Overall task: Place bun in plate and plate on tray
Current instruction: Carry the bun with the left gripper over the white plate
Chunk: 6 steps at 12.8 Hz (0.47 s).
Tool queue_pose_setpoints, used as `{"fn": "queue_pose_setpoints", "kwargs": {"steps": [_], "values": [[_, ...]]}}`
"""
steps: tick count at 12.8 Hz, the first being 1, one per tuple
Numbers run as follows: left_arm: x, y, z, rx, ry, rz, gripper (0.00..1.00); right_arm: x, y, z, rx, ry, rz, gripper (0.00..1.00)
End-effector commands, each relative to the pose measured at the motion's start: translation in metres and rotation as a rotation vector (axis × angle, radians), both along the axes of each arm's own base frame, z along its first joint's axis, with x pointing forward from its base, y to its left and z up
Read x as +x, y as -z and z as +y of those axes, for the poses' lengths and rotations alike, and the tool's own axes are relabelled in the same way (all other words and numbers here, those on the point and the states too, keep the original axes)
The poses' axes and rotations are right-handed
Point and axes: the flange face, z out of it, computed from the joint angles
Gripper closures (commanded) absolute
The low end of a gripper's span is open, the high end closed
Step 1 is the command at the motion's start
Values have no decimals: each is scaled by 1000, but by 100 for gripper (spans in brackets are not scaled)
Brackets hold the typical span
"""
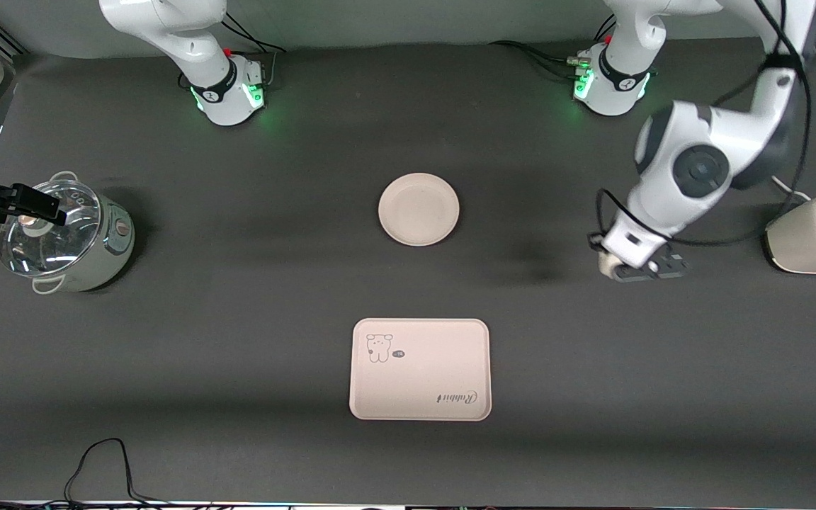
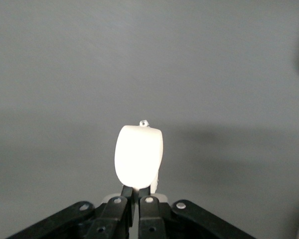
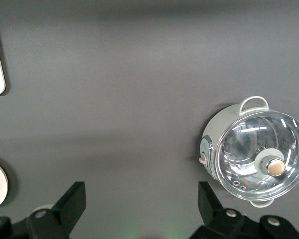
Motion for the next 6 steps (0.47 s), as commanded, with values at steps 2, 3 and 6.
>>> {"fn": "queue_pose_setpoints", "kwargs": {"steps": [2, 3, 6], "values": [[-60, -32, -108, -25, -110, 4, 100, 0, -1, 2, 13, -19, -2, 0], [-76, -33, -140, -41, -143, -3, 100, 0, -1, 2, 13, -20, -3, 0], [-130, -29, -225, -123, -187, -35, 100, 0, -1, 2, 13, -19, -2, 0]]}}
